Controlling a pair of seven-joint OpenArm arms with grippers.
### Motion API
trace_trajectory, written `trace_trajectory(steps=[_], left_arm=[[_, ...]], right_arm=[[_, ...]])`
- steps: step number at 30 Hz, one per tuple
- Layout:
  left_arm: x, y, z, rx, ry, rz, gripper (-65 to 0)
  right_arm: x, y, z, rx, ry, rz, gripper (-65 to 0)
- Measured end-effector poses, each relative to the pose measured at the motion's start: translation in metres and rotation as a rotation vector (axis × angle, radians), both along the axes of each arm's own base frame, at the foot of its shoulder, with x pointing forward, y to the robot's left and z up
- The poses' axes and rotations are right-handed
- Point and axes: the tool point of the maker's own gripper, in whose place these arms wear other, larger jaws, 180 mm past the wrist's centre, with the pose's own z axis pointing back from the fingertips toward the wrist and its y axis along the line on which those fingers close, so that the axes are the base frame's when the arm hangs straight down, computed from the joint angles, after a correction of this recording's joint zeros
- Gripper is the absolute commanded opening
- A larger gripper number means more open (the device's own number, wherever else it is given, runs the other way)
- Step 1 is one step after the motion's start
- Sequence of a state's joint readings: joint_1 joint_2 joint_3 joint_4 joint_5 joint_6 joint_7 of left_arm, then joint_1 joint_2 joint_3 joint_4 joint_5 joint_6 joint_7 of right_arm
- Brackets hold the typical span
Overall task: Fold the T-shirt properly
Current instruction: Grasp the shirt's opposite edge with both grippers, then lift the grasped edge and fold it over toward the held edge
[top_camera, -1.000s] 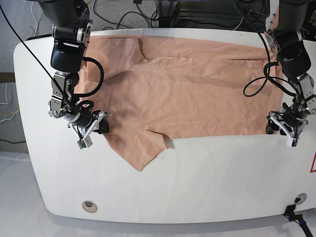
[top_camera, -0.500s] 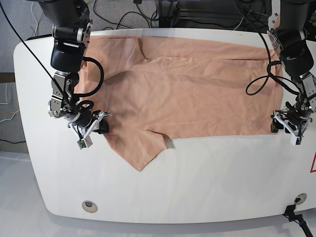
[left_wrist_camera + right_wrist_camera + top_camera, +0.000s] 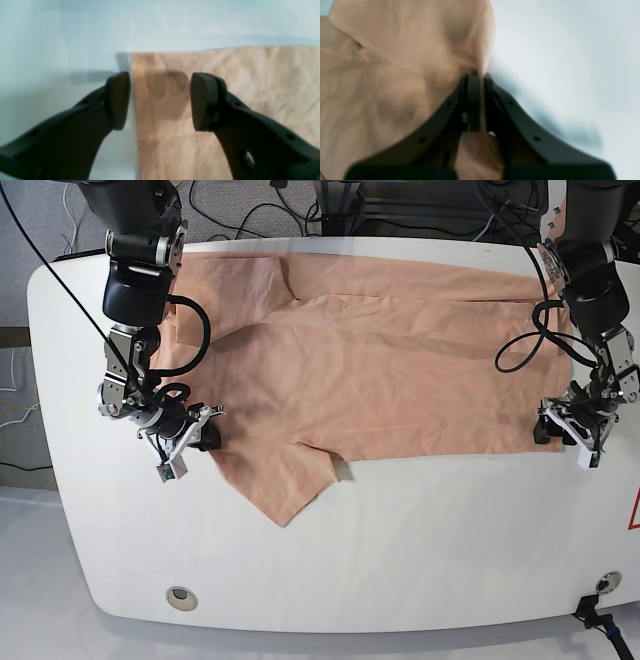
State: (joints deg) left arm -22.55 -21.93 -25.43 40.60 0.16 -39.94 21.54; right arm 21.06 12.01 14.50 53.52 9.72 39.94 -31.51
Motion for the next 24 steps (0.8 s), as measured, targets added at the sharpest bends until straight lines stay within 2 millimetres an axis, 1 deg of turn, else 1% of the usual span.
trace_trajectory(steps=[6,15,16,17,21,22,24], left_arm=[[0.006,-0.014,-0.001,-0.026,-0.016,-0.004,-29.0],[0.005,-0.013,-0.001,-0.026,-0.016,-0.005,-29.4],[0.005,-0.014,-0.001,-0.026,-0.016,-0.005,-31.0],[0.005,-0.014,-0.002,-0.026,-0.015,-0.005,-35.5],[0.004,-0.013,-0.002,-0.024,-0.010,-0.004,-61.1],[0.004,-0.013,-0.002,-0.023,-0.009,-0.005,-65.0],[0.004,-0.014,-0.003,-0.026,-0.008,-0.006,-65.0]], right_arm=[[0.000,0.000,0.000,-0.001,0.000,0.000,-65.0],[0.000,0.001,0.000,0.001,0.000,0.001,-65.0],[0.000,0.001,0.000,0.001,0.000,0.001,-65.0],[0.000,0.001,0.000,0.001,0.000,0.001,-65.0],[0.000,0.001,0.000,0.001,0.000,0.001,-65.0],[0.000,0.001,0.000,0.001,0.000,0.001,-65.0],[0.000,0.001,0.000,0.001,0.000,0.001,-65.0]])
